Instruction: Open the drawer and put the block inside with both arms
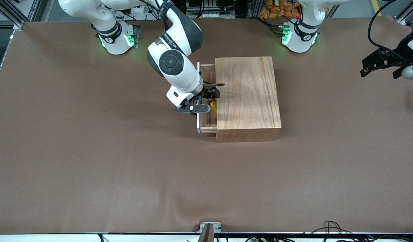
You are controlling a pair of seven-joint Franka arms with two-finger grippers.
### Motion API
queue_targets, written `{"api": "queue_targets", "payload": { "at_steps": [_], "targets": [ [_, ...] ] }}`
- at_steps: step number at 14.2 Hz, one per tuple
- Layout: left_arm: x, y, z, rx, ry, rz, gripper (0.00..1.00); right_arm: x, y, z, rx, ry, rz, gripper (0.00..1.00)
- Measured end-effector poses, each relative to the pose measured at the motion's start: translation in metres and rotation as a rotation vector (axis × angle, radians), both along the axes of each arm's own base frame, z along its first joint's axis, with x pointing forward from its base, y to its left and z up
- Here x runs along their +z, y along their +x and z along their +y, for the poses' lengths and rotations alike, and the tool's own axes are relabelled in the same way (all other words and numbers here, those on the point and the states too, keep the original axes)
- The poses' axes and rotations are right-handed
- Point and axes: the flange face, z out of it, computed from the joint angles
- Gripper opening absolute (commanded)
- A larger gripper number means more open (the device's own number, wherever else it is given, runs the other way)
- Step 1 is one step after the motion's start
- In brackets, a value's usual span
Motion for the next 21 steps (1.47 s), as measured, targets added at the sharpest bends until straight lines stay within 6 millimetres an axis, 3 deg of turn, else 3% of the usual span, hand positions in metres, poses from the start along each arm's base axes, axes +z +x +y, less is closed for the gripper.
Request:
{"api": "queue_targets", "payload": {
  "at_steps": [2,4,9,12,16,18,21],
  "targets": [
    [0.0,0.0,0.0,0.0,0.0,-0.001,1.0,0.017,0.012,-0.016,-0.022,-0.002,-0.006,1.0],
    [0.0,0.0,-0.001,-0.001,-0.012,0.0,1.0,0.042,0.027,-0.048,-0.045,-0.011,-0.001,1.0],
    [-0.001,0.0,-0.006,-0.008,-0.026,0.001,1.0,0.098,0.066,-0.157,-0.019,-0.02,-0.011,1.0],
    [-0.001,0.001,-0.006,-0.008,-0.026,0.001,1.0,0.117,0.086,-0.235,-0.019,-0.043,-0.003,1.0],
    [-0.001,0.001,-0.006,-0.008,-0.026,0.001,1.0,0.138,0.098,-0.366,0.016,-0.093,0.014,1.0],
    [-0.001,0.001,-0.006,-0.007,-0.026,0.002,1.0,0.161,0.092,-0.428,0.065,-0.137,-0.01,1.0],
    [-0.001,0.001,-0.006,-0.007,-0.026,0.002,1.0,0.205,0.067,-0.488,0.096,-0.168,-0.051,1.0]
  ]
}}
